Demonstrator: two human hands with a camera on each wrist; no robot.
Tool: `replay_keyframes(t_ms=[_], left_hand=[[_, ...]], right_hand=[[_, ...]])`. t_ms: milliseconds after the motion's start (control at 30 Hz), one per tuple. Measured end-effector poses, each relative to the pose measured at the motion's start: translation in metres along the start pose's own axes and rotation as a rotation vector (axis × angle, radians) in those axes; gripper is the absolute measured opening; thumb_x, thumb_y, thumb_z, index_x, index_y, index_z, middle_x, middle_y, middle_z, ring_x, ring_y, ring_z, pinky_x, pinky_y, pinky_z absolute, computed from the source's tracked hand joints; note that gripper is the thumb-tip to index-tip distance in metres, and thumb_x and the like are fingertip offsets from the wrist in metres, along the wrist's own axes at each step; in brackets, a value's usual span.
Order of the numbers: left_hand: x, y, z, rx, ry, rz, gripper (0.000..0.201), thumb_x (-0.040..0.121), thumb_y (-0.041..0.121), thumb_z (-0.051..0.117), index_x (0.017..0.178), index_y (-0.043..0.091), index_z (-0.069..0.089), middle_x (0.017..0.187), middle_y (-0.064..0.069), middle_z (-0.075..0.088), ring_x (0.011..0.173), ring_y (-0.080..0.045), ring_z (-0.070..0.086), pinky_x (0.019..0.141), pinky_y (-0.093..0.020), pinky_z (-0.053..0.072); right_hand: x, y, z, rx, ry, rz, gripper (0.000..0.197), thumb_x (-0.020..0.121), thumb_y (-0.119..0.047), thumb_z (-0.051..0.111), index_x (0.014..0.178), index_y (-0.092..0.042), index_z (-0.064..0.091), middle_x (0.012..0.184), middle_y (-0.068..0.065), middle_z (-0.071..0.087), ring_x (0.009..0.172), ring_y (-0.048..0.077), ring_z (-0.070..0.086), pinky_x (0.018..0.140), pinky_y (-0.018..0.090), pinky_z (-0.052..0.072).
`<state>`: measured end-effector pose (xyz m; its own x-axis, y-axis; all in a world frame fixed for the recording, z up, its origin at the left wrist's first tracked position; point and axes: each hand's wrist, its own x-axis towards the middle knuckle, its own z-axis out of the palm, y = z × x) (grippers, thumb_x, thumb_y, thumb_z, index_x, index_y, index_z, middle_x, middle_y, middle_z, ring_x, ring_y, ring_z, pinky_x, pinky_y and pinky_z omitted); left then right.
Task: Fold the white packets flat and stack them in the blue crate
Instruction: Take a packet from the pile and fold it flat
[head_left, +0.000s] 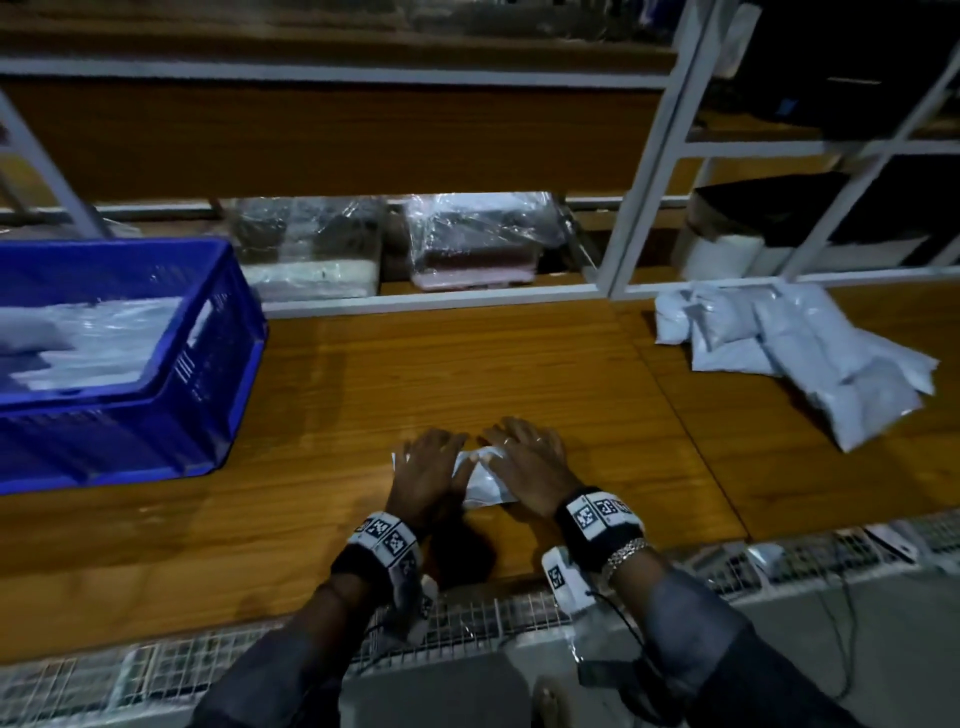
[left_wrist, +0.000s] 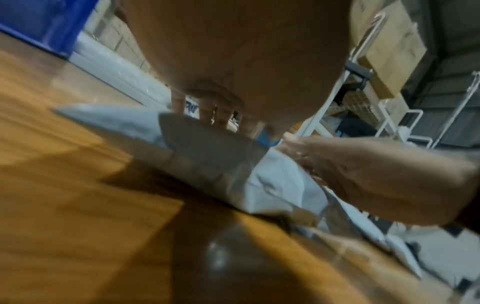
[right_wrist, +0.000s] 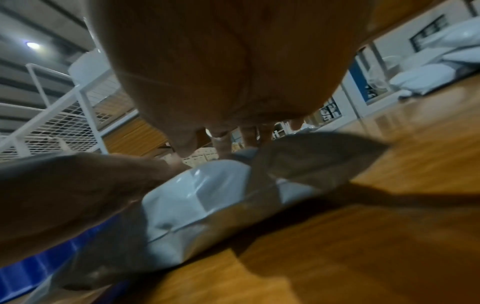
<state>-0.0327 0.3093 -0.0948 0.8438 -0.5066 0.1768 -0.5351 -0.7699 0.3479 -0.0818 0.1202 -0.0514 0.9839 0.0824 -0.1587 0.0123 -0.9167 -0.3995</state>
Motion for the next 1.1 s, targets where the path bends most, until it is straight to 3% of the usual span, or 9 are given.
replay_keyframes(t_ms=[133,267,333,433,600,700,833,1000,1100], left_hand=[[-0.005,0.005,0.013,0.12,0.015,0.003,0.044,0.096,0.04,0.043,0.117,0.013,0.07,0.11,-0.012,0.068,0.107,-0.035,0.065,0.094,-0.055,0.048],[-0.008,0.006,0.024,0.177,0.063,-0.016,0.043,0.098,0.039,0.044,0.13,0.017,0.064,0.123,-0.012,0.063,0.117,-0.033,0.06,0.102,-0.055,0.041],[-0.007,0.002,0.027,0.227,0.002,-0.033,0.048,0.096,0.044,0.049,0.136,0.02,0.059,0.133,-0.011,0.06,0.125,-0.032,0.056,0.105,-0.056,0.039],[-0.006,0.003,0.029,0.255,-0.072,-0.045,0.06,0.089,0.053,0.059,0.14,0.021,0.057,0.138,-0.011,0.058,0.13,-0.031,0.054,0.106,-0.056,0.039],[-0.006,0.011,0.023,0.183,-0.04,-0.074,0.061,0.095,0.056,0.041,0.137,0.016,0.061,0.134,-0.016,0.061,0.124,-0.033,0.058,0.101,-0.056,0.044],[-0.003,0.005,0.023,0.157,-0.046,-0.071,0.057,0.105,0.048,0.027,0.137,0.016,0.061,0.135,-0.017,0.061,0.122,-0.034,0.06,0.097,-0.055,0.046],[-0.004,-0.013,0.03,0.156,-0.066,-0.149,0.057,0.104,0.051,0.034,0.146,0.016,0.053,0.15,-0.015,0.05,0.139,-0.036,0.047,0.103,-0.065,0.038],[-0.026,-0.02,0.026,-0.081,-0.024,-0.376,0.078,0.092,0.07,0.014,0.157,0.03,0.03,0.163,-0.016,0.022,0.151,-0.035,0.021,0.118,-0.064,0.008],[-0.024,-0.019,0.034,-0.153,-0.021,-0.39,0.08,0.09,0.069,0.01,0.158,0.028,0.023,0.165,-0.019,0.012,0.154,-0.034,0.009,0.119,-0.063,0.002]], right_hand=[[0.004,-0.002,0.019,-0.077,-0.027,0.087,0.053,0.107,-0.052,0.028,0.155,-0.03,0.032,0.163,-0.004,0.025,0.152,0.017,0.013,0.121,0.05,0.003],[0.004,-0.002,0.034,-0.165,0.126,0.099,0.06,0.101,-0.056,0.012,0.149,-0.032,0.04,0.156,-0.007,0.037,0.148,0.017,0.024,0.12,0.05,0.01],[0.006,-0.002,0.043,-0.224,0.198,0.097,0.068,0.095,-0.057,0.006,0.145,-0.032,0.045,0.151,-0.006,0.045,0.145,0.018,0.03,0.118,0.052,0.016],[0.013,0.003,0.05,-0.225,0.221,0.093,0.063,0.098,-0.057,0.014,0.144,-0.03,0.047,0.148,-0.003,0.049,0.142,0.021,0.036,0.118,0.055,0.016],[0.013,0.011,0.053,-0.196,0.206,0.033,0.059,0.101,-0.053,0.023,0.146,-0.023,0.048,0.148,0.004,0.051,0.14,0.025,0.042,0.118,0.059,0.021],[0.016,0.013,0.05,-0.165,0.172,0.027,0.068,0.099,-0.057,0.011,0.151,-0.024,0.04,0.156,0.004,0.041,0.146,0.023,0.033,0.121,0.057,0.013],[0.016,0.025,0.046,-0.005,0.159,0.065,0.094,0.088,-0.073,-0.005,0.159,-0.02,0.023,0.169,0.005,0.007,0.155,0.021,0.004,0.125,0.044,-0.004],[0.008,0.036,0.055,0.158,0.147,0.172,0.076,0.104,-0.057,0.025,0.161,-0.01,0.007,0.169,0.008,-0.004,0.155,0.021,-0.007,0.125,0.038,-0.001],[0.01,0.033,0.06,0.218,0.208,0.189,0.085,0.097,-0.062,0.02,0.161,-0.009,0.004,0.168,0.01,-0.008,0.155,0.022,-0.01,0.124,0.036,-0.004]])
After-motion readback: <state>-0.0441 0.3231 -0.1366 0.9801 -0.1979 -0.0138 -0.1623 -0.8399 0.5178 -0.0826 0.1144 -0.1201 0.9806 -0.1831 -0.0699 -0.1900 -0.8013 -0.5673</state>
